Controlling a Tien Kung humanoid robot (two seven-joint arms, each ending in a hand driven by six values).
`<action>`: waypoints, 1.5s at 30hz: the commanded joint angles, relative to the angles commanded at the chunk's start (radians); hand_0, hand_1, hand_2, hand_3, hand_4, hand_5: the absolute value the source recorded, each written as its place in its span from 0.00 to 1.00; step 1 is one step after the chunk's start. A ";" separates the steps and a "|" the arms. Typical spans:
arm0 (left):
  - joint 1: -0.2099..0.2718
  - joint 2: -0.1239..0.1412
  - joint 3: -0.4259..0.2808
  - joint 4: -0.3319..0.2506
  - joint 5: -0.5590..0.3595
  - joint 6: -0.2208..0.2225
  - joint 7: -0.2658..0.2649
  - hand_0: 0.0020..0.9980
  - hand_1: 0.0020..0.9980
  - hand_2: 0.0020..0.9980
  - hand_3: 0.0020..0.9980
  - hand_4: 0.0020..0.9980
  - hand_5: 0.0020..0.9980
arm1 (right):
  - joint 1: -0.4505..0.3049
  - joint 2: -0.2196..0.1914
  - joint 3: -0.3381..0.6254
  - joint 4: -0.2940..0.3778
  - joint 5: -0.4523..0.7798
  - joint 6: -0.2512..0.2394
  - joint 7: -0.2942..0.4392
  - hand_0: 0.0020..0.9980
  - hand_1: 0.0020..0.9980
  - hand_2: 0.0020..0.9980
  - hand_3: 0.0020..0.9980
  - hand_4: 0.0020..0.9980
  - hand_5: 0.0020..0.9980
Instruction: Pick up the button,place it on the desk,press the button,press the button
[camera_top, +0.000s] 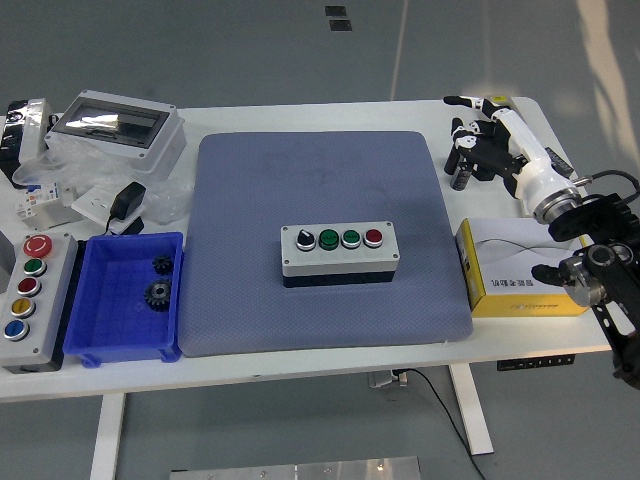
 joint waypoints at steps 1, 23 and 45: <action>0.003 0.000 0.000 0.000 0.000 0.000 -0.001 0.63 0.61 0.54 0.59 0.60 0.23 | -0.008 0.002 0.001 -0.001 0.005 -0.009 0.014 0.17 0.30 0.49 0.79 0.44 0.26; 0.033 -0.015 0.004 0.000 -0.021 0.005 0.002 0.63 0.61 0.54 0.59 0.60 0.22 | -0.088 0.033 0.057 0.023 0.041 -0.054 0.109 0.66 0.69 0.72 0.74 0.62 0.29; 0.024 -0.025 0.007 0.000 -0.033 0.009 0.003 0.63 0.61 0.54 0.59 0.61 0.23 | -0.103 0.067 0.035 0.003 0.147 -0.107 0.214 0.83 0.78 0.77 0.75 0.71 0.42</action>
